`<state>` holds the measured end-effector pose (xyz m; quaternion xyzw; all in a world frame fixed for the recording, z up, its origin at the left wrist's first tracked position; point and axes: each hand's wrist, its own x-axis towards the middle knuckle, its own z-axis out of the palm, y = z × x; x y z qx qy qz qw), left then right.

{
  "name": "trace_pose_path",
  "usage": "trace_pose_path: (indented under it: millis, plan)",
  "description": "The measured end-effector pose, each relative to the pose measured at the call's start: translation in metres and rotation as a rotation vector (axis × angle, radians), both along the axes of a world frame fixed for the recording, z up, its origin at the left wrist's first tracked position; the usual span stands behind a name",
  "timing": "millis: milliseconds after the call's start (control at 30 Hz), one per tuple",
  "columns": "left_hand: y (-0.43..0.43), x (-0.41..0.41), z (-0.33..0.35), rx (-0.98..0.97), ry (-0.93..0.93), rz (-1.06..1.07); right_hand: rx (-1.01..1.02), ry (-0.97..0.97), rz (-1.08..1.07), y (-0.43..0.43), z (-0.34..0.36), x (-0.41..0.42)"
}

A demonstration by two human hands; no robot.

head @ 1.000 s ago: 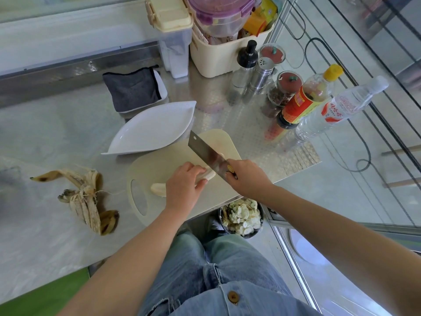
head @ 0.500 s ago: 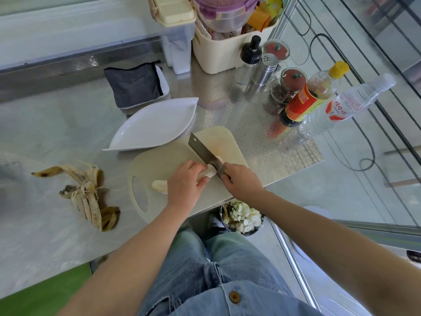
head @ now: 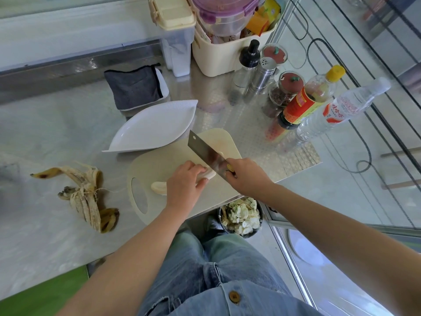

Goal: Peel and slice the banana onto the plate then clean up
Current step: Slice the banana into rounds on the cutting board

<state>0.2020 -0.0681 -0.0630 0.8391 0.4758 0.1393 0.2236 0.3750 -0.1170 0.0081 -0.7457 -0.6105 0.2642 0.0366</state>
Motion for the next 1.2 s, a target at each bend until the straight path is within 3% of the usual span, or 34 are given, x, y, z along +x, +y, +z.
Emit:
trace_pose_path:
  millis: [433,700,1200]
  plan:
    - [0.000,0.001,0.001,0.005,0.009,0.003,-0.040,-0.013,-0.045,-0.007,-0.031,-0.014]
    - [0.000,0.000,0.000,0.012,0.007,-0.001,0.048,0.007,-0.019,-0.001,-0.006,-0.002]
    - [0.000,0.000,-0.002,0.023,-0.030,-0.005,-0.007,-0.003,-0.010,-0.005,-0.014,-0.005]
